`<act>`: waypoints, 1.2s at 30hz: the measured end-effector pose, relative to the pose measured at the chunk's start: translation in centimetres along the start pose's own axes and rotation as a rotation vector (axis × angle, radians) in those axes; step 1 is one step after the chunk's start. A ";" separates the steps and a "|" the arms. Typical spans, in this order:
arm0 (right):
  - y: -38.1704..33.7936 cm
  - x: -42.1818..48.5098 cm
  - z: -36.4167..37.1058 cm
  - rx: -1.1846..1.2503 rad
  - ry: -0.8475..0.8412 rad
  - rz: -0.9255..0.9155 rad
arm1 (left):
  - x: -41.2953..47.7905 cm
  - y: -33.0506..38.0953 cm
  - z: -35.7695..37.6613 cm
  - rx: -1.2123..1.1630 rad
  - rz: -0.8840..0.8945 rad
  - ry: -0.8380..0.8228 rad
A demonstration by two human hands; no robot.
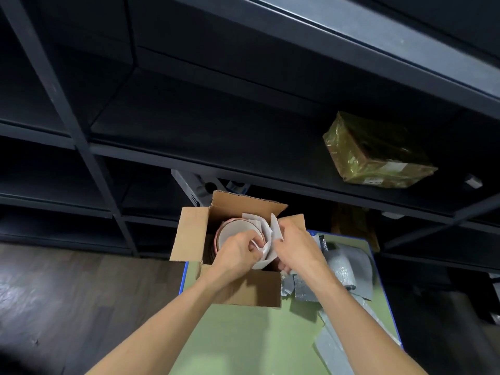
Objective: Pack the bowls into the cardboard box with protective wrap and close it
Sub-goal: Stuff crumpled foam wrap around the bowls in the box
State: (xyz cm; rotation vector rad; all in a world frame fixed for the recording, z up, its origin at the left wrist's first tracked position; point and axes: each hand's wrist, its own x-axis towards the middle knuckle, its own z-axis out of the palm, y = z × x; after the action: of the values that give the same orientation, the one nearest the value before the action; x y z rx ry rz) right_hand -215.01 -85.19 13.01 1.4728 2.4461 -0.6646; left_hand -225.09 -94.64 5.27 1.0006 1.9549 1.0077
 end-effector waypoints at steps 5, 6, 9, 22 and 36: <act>-0.4 -0.5 2.1 0.134 -0.029 0.017 | 0.2 0.1 -0.2 -0.038 -0.013 -0.020; -0.2 -0.5 2.4 0.148 -0.018 0.022 | 0.1 0.1 -0.2 -0.039 -0.021 -0.029; 0.1 -0.5 2.3 0.224 0.011 -0.003 | -0.2 -0.1 -0.3 -0.024 -0.017 -0.017; -0.4 -2.2 1.2 -0.220 0.250 -0.180 | -3.6 -0.4 -1.9 0.013 0.261 -0.072; -0.8 -0.9 3.7 -0.211 0.115 -0.112 | -2.9 -0.5 -0.3 0.305 0.245 0.026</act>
State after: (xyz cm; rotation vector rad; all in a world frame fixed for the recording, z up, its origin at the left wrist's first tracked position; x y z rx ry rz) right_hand -215.50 -88.03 10.33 1.3352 2.6074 -0.3369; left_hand -224.20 -97.44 5.67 1.4304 2.0841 0.8687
